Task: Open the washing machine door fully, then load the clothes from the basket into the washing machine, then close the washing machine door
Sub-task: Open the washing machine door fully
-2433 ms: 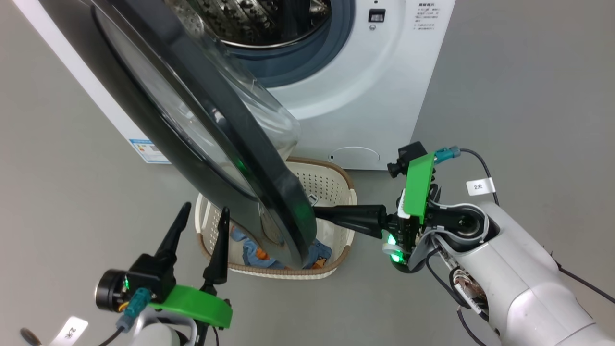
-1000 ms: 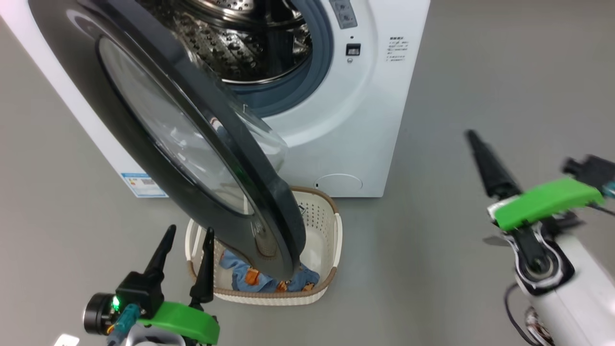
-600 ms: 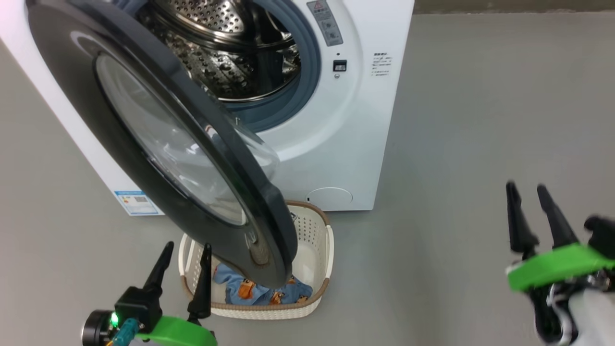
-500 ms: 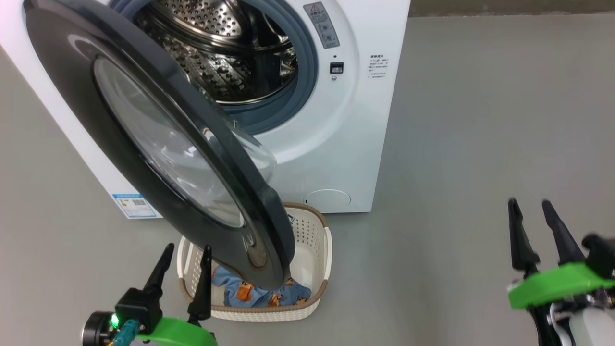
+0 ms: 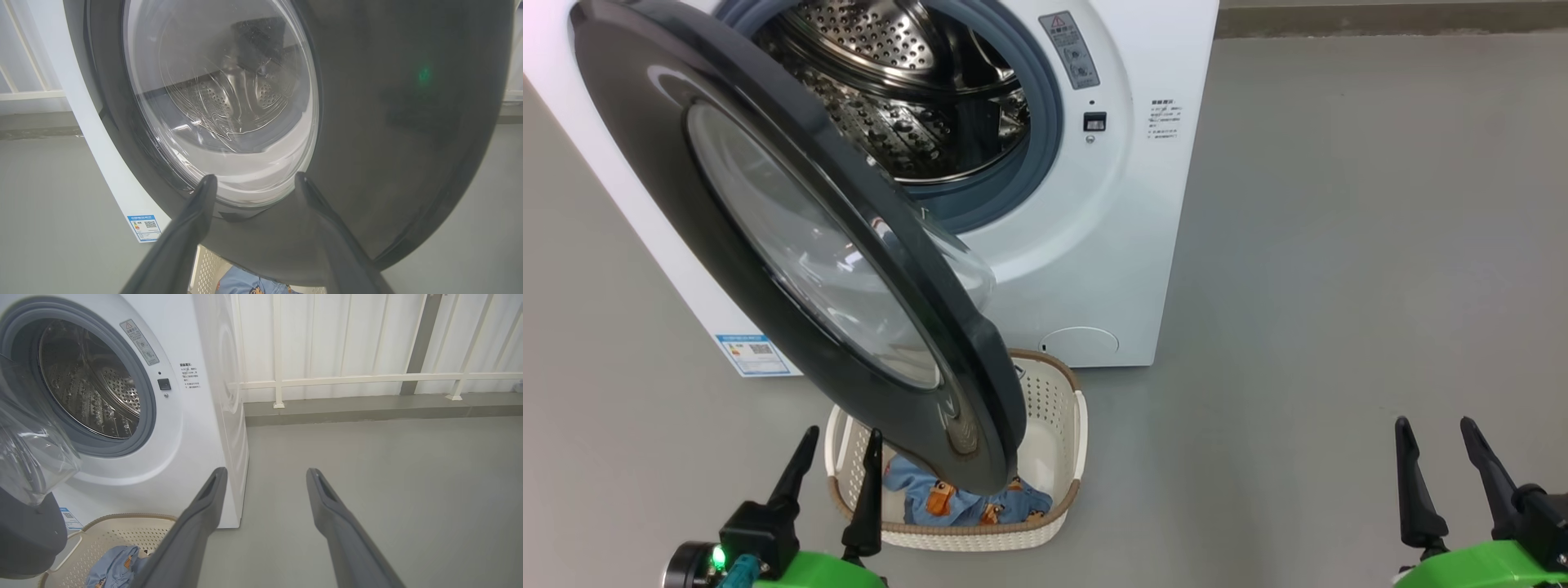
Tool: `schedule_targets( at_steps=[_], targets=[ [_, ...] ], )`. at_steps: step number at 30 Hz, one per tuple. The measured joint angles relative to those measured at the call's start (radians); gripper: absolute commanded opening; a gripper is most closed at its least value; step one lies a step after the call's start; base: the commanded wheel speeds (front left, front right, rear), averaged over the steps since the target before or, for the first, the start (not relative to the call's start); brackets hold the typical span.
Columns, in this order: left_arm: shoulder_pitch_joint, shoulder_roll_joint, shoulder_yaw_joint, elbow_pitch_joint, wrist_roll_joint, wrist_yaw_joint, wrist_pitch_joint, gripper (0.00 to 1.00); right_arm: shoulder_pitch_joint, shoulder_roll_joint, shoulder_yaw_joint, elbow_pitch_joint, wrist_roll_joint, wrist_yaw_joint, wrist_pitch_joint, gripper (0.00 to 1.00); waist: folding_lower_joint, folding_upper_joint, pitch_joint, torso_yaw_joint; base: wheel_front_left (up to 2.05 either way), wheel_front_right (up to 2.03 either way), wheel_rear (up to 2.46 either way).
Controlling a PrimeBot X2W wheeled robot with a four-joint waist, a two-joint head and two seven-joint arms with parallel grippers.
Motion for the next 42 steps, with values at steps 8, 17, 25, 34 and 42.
schedule_targets(
  at_steps=[8,17,25,34,42],
  targets=[
    [0.001,0.000,0.002,0.000,0.000,0.000,0.000,1.00,0.018,0.003,-0.007,-0.042,-0.003,0.000,0.017,1.00,0.0000,0.0000,-0.003,-0.001,0.00,0.00,0.00],
    [0.002,0.000,0.002,0.000,0.000,0.000,0.000,1.00,0.038,0.004,-0.006,-0.050,0.002,0.000,0.026,1.00,0.0001,0.0000,-0.003,-0.002,0.00,0.00,0.00],
    [0.002,0.000,0.005,-0.001,0.000,0.000,0.000,1.00,0.038,0.004,-0.006,-0.052,0.004,0.000,0.029,1.00,0.0001,0.0000,0.004,-0.002,0.00,0.00,0.00],
    [-0.001,0.000,0.030,-0.045,0.001,0.021,0.000,0.00,0.038,0.004,-0.004,-0.052,0.004,0.000,0.029,1.00,0.0001,0.0000,-0.002,-0.002,0.00,0.00,0.00],
    [-0.106,0.002,0.032,-0.340,0.028,0.034,0.000,0.00,0.040,0.005,-0.014,-0.052,0.023,0.000,0.030,1.00,0.0001,0.0000,0.001,0.006,0.00,0.00,0.00]
  ],
)
